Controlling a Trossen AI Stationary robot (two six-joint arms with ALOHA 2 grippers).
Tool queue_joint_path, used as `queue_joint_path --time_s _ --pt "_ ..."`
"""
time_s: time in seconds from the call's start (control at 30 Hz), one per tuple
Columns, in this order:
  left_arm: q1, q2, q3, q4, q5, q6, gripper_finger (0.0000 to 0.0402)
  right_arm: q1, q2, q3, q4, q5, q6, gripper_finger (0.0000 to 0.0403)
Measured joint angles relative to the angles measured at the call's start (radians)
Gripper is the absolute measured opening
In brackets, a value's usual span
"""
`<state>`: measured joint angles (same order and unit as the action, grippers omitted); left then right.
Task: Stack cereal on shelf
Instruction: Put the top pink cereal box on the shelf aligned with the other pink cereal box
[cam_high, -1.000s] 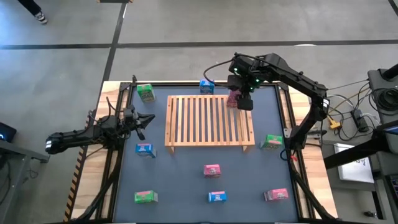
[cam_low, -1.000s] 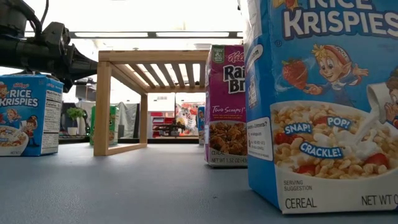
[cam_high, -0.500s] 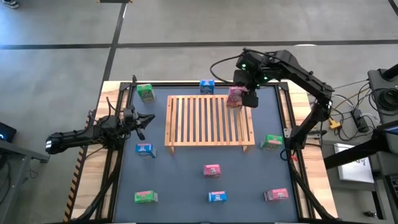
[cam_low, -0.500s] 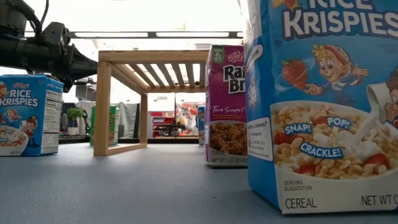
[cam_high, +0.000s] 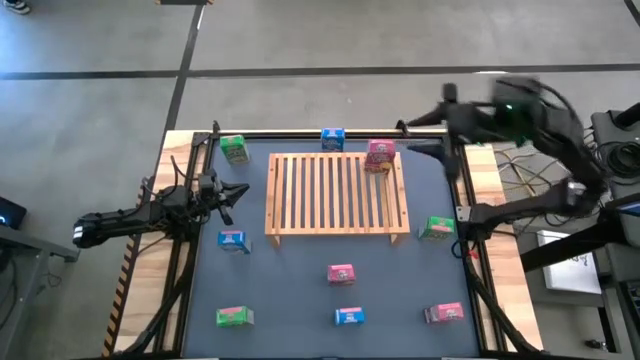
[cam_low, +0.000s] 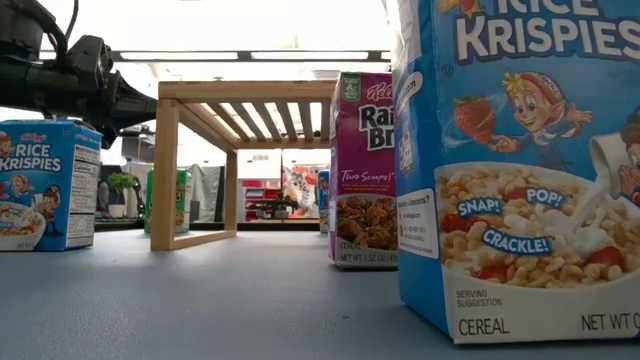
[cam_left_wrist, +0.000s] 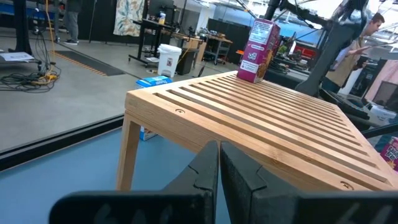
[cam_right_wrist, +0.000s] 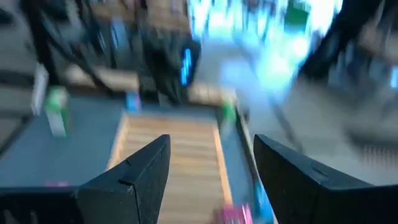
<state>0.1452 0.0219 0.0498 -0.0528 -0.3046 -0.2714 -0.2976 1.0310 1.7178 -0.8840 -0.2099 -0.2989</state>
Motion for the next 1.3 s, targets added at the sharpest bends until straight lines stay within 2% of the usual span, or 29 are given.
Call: queue_joint_path --time_s 0.1,0.3,0.37,0.53,0.73,1.3 --pt "0.000 0.000 0.000 0.000 0.000 0.000 0.0000 0.097 -0.132 -0.223 0.243 0.014 -0.014 0.0219" --pt "0.000 0.000 0.000 0.000 0.000 0.000 0.0000 0.278 -0.297 -0.622 0.734 0.213 -0.084 0.0219" --pt "0.000 0.000 0.000 0.000 0.000 0.000 0.0000 0.320 -0.320 -0.715 0.853 0.261 -0.102 0.0219" --pt "0.000 0.000 0.000 0.000 0.000 0.000 0.0000 0.389 -0.338 -0.860 1.024 0.274 -0.120 0.0219" --pt "0.000 0.000 0.000 0.000 0.000 0.000 0.0000 0.449 -0.332 -0.926 1.076 0.348 -0.132 0.0219" --pt "0.000 0.000 0.000 0.001 0.000 -0.004 0.0000 0.531 -0.296 -0.958 0.986 0.352 -0.067 0.0219"
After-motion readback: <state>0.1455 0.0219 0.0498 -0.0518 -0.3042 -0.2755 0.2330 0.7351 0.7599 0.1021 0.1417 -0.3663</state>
